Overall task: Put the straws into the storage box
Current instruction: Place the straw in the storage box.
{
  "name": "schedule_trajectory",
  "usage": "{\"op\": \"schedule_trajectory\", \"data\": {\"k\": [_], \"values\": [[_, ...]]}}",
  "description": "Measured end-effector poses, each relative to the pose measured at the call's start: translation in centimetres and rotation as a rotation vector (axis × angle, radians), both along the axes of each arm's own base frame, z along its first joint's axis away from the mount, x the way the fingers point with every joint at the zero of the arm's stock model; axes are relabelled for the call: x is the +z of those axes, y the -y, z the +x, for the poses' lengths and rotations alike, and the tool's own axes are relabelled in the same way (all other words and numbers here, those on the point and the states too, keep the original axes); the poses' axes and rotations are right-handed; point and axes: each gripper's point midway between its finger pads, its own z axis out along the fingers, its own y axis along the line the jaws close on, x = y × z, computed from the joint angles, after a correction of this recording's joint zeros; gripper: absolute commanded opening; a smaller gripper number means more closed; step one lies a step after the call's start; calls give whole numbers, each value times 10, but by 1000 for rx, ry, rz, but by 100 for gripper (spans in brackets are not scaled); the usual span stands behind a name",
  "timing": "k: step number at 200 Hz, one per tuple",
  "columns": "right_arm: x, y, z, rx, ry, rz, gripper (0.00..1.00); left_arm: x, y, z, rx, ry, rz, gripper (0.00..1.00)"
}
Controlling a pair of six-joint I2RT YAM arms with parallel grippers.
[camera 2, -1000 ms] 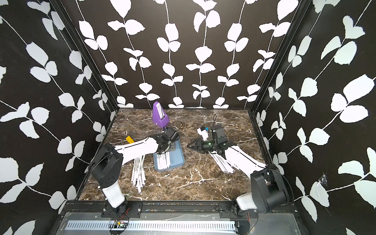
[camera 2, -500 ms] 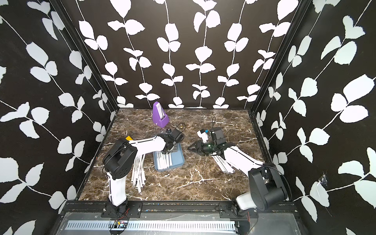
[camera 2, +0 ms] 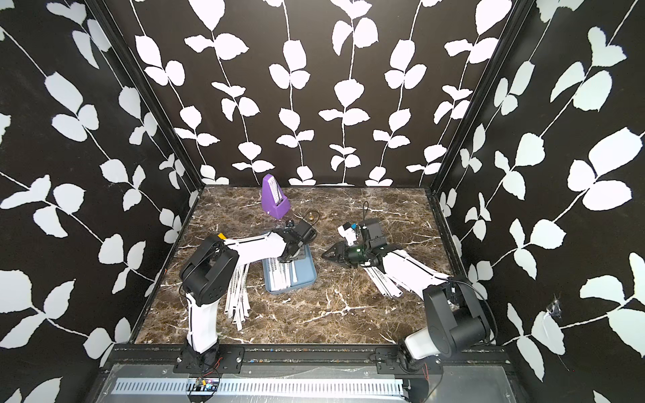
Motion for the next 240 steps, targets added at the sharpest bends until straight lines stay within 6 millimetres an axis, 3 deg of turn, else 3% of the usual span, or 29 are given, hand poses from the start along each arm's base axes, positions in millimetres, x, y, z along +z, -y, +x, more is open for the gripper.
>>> {"op": "schedule_trajectory", "data": {"k": [84, 131, 162, 185, 214, 240], "values": [[-2, 0, 0, 1, -4, -2, 40, 0, -2, 0, 24, -3, -10, 22], [-3, 0, -1, 1, -6, -7, 39, 0, -2, 0, 33, -1, -16, 25], [-11, 2, -1, -9, 3, -60, 33, 8, -4, -2, 24, -2, -11, 27], [-21, -2, -5, -14, 15, -138, 28, 32, -5, -2, 8, 28, -29, 28], [-20, -25, -1, 9, 81, -248, 22, 90, -11, -3, -10, 127, -73, 30], [-16, -55, 9, 49, 171, -344, 22, 133, -39, -17, -14, 218, -82, 33]]}}
